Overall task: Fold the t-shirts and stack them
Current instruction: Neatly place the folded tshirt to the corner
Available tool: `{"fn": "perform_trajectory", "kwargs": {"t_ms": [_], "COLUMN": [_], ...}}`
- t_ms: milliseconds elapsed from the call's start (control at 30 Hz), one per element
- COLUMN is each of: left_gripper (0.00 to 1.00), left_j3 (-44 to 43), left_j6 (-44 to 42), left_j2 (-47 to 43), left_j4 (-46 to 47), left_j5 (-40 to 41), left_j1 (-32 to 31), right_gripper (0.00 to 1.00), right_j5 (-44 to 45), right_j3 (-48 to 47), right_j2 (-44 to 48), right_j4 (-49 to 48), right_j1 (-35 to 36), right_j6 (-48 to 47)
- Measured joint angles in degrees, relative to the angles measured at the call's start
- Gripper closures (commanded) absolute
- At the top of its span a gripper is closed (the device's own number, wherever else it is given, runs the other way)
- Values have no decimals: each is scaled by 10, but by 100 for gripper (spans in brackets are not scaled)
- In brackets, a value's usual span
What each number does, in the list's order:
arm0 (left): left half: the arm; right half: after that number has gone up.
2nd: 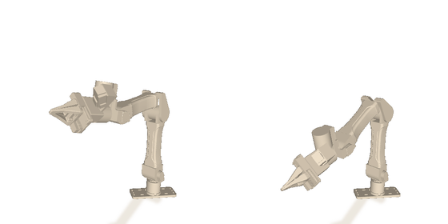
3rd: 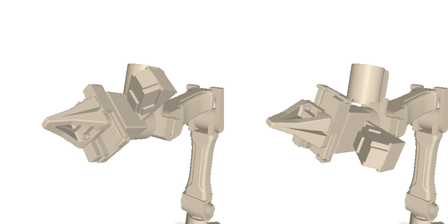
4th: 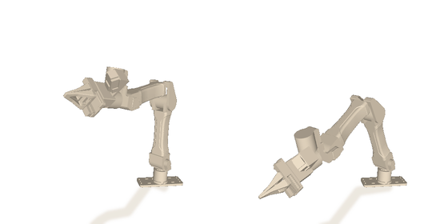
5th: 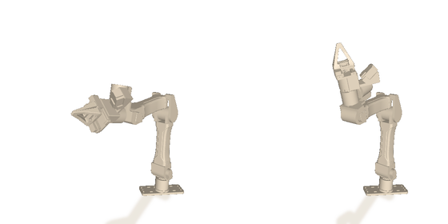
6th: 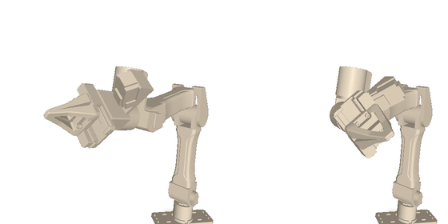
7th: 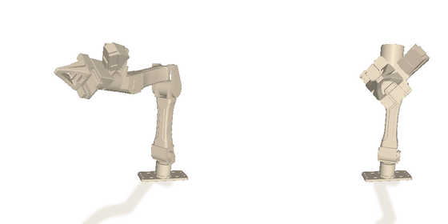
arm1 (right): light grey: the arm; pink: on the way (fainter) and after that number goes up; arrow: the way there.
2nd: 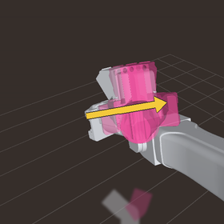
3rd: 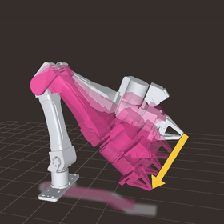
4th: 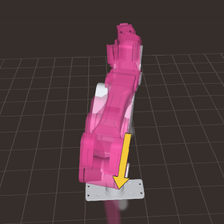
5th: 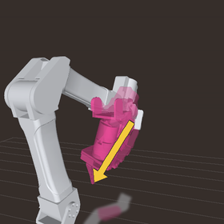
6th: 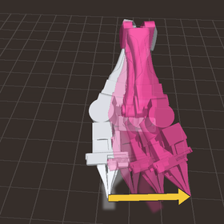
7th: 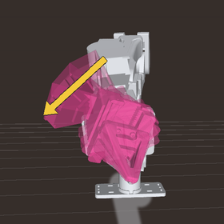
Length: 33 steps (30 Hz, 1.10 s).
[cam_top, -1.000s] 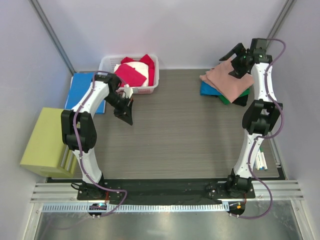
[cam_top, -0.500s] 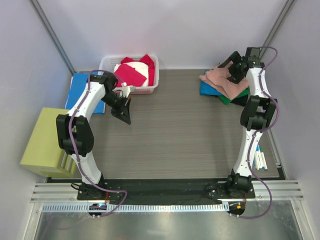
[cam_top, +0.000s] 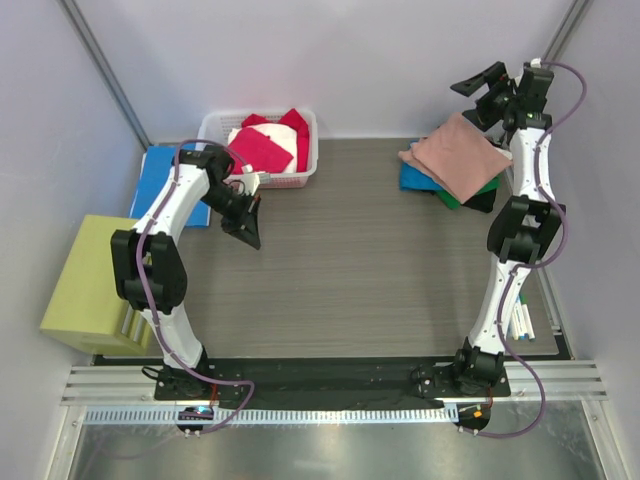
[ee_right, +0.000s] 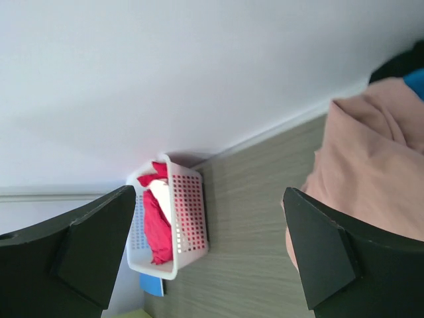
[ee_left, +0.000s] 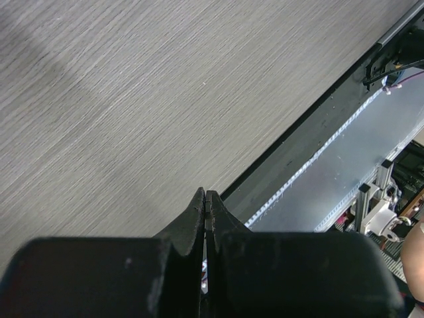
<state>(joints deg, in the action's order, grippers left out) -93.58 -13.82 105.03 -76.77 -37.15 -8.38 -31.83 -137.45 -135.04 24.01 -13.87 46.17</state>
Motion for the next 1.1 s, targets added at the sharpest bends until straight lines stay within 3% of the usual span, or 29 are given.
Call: {"fn": "perform_trajectory", "kwargs": {"t_ms": [167, 400, 867, 1100], "left_gripper": [100, 100, 100, 97], "left_j3": [0, 0, 29, 27], "left_j6": [-3, -7, -17, -15], "left_j2": [0, 0, -33, -34], "left_j4": [0, 0, -1, -1], "left_j5": [0, 0, -5, -12], "left_j1": [6, 19, 25, 25], "right_gripper": [0, 0, 0, 0], "right_j5": [-15, -34, -65, -68], "right_j3": [9, 97, 138, 191], "right_j2": [-24, -96, -76, -13], "right_j4": [-62, -133, -193, -175], "right_j1": [-5, -7, -30, -25], "right_j6": [30, 73, 127, 115]}}
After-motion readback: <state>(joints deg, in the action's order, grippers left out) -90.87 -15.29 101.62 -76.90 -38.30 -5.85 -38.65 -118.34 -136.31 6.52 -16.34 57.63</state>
